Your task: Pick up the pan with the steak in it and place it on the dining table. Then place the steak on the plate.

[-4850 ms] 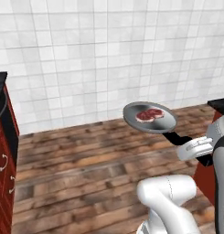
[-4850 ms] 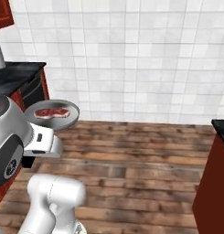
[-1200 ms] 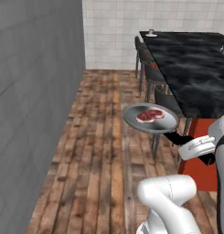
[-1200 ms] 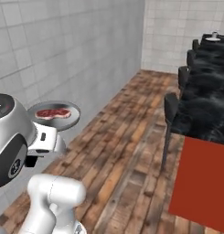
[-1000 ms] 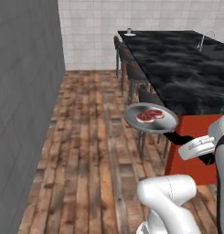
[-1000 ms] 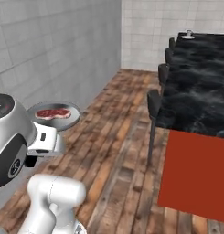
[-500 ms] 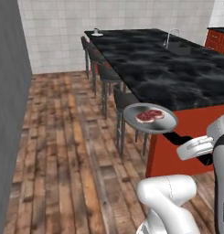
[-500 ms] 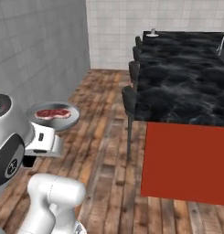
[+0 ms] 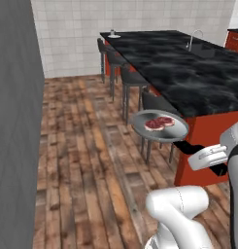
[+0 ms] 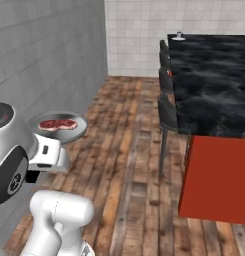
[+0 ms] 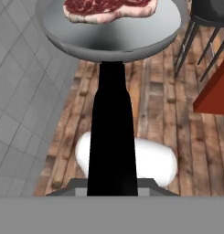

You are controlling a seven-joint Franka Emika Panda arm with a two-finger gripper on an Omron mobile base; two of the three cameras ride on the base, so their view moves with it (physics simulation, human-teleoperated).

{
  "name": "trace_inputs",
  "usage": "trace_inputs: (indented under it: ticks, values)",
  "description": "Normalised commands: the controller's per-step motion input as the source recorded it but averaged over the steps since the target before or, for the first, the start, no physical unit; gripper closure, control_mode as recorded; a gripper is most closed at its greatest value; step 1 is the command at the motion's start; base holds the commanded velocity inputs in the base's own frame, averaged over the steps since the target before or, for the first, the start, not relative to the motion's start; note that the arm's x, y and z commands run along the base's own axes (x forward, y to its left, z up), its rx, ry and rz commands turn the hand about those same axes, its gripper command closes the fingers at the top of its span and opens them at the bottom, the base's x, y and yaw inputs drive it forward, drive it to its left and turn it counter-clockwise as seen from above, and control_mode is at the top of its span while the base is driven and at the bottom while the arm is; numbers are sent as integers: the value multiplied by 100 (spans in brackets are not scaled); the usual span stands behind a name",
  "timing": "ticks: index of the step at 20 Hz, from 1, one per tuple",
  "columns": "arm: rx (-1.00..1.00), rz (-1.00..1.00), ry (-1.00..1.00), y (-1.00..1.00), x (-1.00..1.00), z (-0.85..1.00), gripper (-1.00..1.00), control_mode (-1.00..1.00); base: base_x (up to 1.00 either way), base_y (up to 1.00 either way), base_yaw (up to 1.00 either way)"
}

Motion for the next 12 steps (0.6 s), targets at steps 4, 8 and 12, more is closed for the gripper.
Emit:
trace_inputs:
  ticks: [4,8,12]
  values:
    - [0,0,0,0,0,0,100,100,3,81,-2]
    - [0,0,0,0,0,0,100,100,51,43,-12]
    - [0,0,0,0,0,0,100,100,95,55,-13]
